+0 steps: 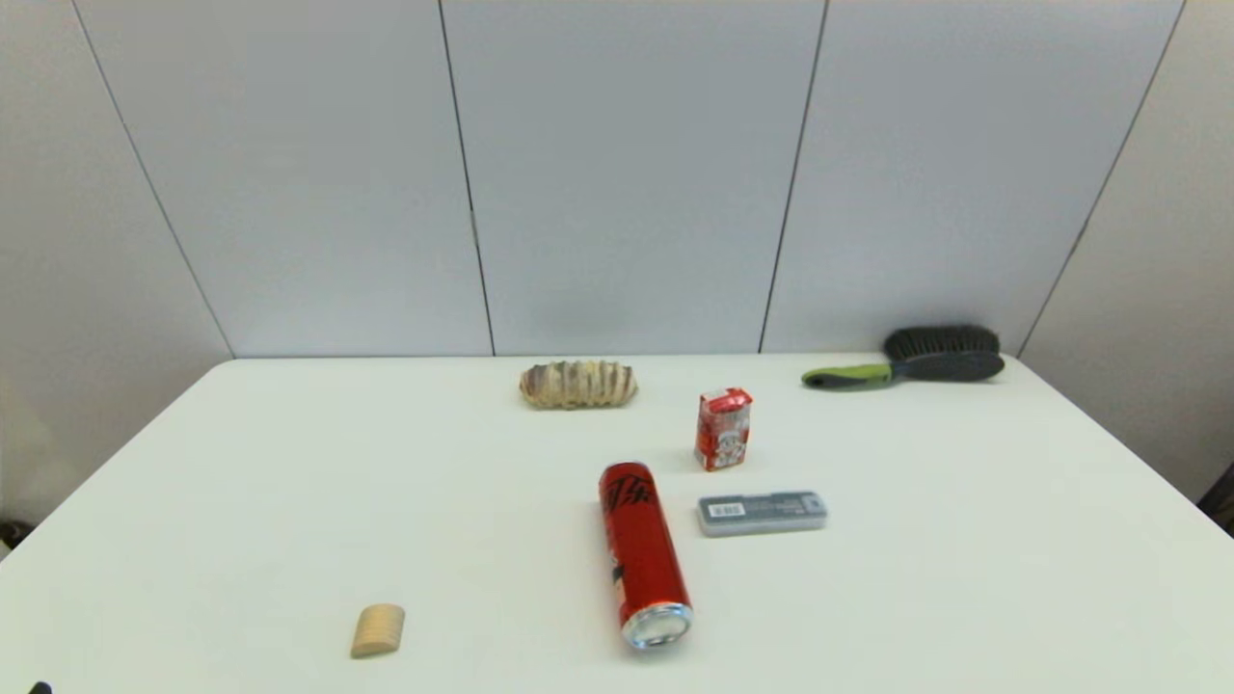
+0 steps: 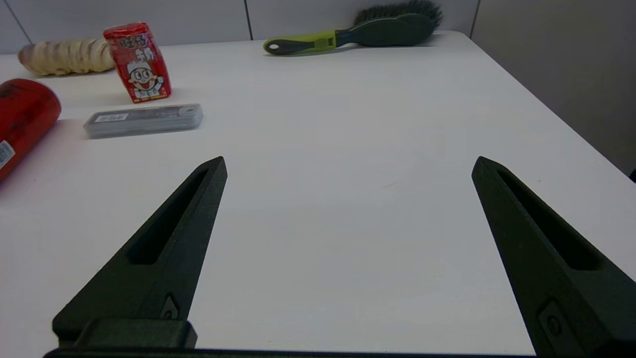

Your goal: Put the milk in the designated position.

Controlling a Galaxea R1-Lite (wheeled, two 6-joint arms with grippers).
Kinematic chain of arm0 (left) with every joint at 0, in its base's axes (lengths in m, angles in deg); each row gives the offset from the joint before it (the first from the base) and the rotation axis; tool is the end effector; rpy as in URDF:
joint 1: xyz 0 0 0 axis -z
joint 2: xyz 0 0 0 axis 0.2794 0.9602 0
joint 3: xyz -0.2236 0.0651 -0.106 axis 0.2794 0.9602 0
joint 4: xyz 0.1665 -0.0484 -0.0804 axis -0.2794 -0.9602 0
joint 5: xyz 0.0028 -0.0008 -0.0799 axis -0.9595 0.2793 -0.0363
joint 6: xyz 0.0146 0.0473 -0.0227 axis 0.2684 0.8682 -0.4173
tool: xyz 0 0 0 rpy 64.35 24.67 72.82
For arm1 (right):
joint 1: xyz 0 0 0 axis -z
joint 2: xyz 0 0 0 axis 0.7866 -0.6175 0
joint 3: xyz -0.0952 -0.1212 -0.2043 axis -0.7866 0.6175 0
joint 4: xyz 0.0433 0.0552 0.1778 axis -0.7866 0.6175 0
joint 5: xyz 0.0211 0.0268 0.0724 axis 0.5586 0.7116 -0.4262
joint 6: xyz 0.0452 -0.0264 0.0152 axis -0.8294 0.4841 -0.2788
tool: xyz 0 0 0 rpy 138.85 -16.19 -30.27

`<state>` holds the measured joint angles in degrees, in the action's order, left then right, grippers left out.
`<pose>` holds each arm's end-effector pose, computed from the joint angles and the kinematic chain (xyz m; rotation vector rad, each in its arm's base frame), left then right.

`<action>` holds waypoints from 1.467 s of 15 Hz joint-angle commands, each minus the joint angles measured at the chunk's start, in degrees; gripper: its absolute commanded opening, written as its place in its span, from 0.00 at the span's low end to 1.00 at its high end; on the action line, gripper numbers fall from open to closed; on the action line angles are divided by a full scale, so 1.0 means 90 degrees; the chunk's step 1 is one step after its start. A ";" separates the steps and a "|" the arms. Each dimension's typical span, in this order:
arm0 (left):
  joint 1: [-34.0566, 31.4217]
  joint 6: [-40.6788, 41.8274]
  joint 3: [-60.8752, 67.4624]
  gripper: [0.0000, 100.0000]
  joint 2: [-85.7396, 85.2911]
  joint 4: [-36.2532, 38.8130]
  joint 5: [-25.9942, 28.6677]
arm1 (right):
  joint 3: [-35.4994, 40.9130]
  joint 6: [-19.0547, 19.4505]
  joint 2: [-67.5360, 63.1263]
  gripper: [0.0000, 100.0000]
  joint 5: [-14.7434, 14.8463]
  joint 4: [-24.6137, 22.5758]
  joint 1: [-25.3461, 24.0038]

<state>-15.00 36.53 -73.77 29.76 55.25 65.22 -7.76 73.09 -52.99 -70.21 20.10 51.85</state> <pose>0.0576 -0.0010 0.1126 0.2269 -0.1991 0.0031 0.0542 -0.0017 0.0742 0.0366 0.0091 -0.0320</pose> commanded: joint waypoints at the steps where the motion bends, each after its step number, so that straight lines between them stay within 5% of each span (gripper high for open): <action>1: -0.0039 0.0031 0.0137 1.00 -0.0588 -0.1056 0.0050 | 0.0000 0.0000 0.0003 1.00 0.0001 0.0000 -0.0007; 4: -0.0039 -0.0105 0.0147 1.00 -0.0588 -0.1652 0.0528 | 0.0000 0.0000 -0.0007 1.00 0.0001 0.0000 -0.0007; 11: -0.0039 -0.1629 0.0147 1.00 -0.0588 -0.1671 0.0011 | 0.0000 0.0000 0.0003 1.00 0.0001 0.0000 0.0003; 22: -0.0039 -0.1629 0.0137 1.00 -0.0588 -0.1681 0.0011 | 0.0000 0.0000 -0.0007 1.00 0.0001 0.0000 0.0003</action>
<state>-15.35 21.89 -72.62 24.26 40.10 65.34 -7.76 73.09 -52.99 -70.21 20.10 51.82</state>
